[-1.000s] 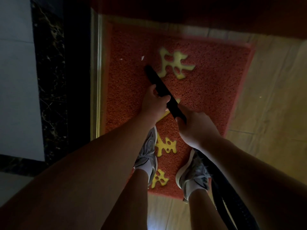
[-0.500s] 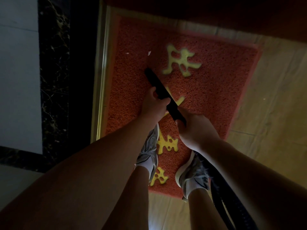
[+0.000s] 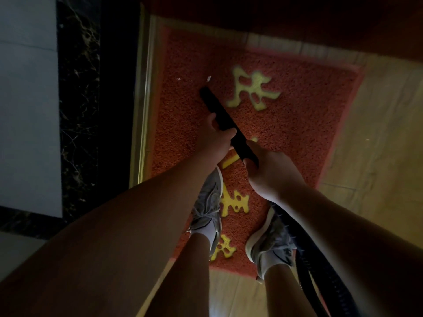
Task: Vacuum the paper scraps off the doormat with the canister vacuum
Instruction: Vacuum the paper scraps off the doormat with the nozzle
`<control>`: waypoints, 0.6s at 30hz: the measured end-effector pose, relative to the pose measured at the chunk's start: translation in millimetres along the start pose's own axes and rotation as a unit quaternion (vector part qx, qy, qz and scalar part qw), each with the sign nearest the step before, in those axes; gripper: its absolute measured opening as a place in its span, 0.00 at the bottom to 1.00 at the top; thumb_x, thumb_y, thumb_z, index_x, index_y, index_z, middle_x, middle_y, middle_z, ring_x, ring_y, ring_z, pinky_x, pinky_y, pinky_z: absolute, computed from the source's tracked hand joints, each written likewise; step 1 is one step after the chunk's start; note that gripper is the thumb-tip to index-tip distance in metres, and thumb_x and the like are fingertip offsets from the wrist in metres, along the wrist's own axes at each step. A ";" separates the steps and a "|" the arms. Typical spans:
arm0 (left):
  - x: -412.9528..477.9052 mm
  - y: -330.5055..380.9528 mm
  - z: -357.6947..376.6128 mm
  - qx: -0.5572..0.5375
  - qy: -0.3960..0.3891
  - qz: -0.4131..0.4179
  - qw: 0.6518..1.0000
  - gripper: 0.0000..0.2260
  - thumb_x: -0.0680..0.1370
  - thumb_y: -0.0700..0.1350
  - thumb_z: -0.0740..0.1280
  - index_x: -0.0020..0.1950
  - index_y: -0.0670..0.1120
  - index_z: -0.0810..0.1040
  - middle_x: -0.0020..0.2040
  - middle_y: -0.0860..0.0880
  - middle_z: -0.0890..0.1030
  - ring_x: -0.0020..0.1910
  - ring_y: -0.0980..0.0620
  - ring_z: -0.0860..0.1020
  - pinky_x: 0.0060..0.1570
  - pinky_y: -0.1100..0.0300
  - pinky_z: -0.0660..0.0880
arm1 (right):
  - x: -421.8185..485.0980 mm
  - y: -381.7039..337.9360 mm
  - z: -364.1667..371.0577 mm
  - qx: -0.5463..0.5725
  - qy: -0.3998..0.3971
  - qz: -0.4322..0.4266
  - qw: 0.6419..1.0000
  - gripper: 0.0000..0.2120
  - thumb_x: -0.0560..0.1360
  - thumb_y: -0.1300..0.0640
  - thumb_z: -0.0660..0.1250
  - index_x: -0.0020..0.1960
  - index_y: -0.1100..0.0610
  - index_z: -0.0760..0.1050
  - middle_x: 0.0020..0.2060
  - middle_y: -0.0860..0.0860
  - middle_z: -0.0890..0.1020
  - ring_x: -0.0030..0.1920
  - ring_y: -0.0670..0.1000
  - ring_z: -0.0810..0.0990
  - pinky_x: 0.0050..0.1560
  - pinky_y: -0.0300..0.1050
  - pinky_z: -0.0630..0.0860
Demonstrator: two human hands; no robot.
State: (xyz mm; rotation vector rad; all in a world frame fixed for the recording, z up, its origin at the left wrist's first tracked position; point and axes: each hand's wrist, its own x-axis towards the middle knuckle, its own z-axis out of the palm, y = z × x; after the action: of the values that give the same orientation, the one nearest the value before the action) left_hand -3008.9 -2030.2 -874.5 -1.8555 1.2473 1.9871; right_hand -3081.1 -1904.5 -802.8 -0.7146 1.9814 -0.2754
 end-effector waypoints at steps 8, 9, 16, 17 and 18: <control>2.8 12.4 0.3 -0.005 -0.012 0.004 1.000 0.31 0.79 0.37 0.69 0.79 0.49 0.60 0.75 0.40 0.69 0.65 0.41 0.77 0.46 0.55 0.83 | 8.4 -3.7 -5.0 0.000 0.006 0.000 1.000 0.23 0.82 0.53 0.59 0.76 0.41 0.64 0.29 0.49 0.77 0.25 0.48 0.76 0.24 0.40 0.67; 2.4 14.5 0.6 -0.006 -0.015 0.005 1.000 0.31 0.80 0.36 0.69 0.80 0.49 0.60 0.75 0.40 0.68 0.65 0.41 0.77 0.43 0.59 0.82 | 9.1 -3.8 -5.6 -0.002 0.008 0.001 1.000 0.23 0.82 0.53 0.59 0.76 0.41 0.64 0.30 0.49 0.78 0.25 0.48 0.76 0.24 0.39 0.67; 2.2 22.3 -1.8 -0.019 -0.017 0.005 1.000 0.31 0.80 0.35 0.68 0.80 0.48 0.59 0.75 0.40 0.67 0.55 0.47 0.76 0.40 0.60 0.81 | 13.1 -8.6 -6.7 -0.004 0.007 0.001 1.000 0.23 0.82 0.52 0.59 0.76 0.41 0.63 0.30 0.49 0.78 0.25 0.48 0.76 0.24 0.39 0.67; 2.4 23.3 -3.7 -0.024 -0.014 0.005 1.000 0.31 0.80 0.35 0.67 0.80 0.48 0.59 0.75 0.39 0.67 0.54 0.48 0.76 0.39 0.61 0.81 | 14.2 -9.8 -5.6 -0.004 0.007 0.001 1.000 0.23 0.82 0.52 0.59 0.76 0.41 0.63 0.30 0.49 0.77 0.26 0.48 0.77 0.25 0.39 0.67; 2.9 24.0 -5.6 -0.030 -0.011 0.004 0.999 0.31 0.80 0.34 0.67 0.80 0.48 0.59 0.75 0.39 0.68 0.53 0.48 0.76 0.38 0.62 0.81 | 15.4 -11.3 -4.3 -0.002 0.008 -0.001 1.000 0.23 0.82 0.52 0.59 0.76 0.41 0.63 0.31 0.49 0.77 0.26 0.48 0.77 0.25 0.39 0.68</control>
State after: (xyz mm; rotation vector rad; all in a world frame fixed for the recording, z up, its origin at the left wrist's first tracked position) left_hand -3020.1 -2050.4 -865.4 -1.8525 1.2030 2.0655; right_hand -3086.1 -1923.1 -806.5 -0.7187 1.9977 -0.2788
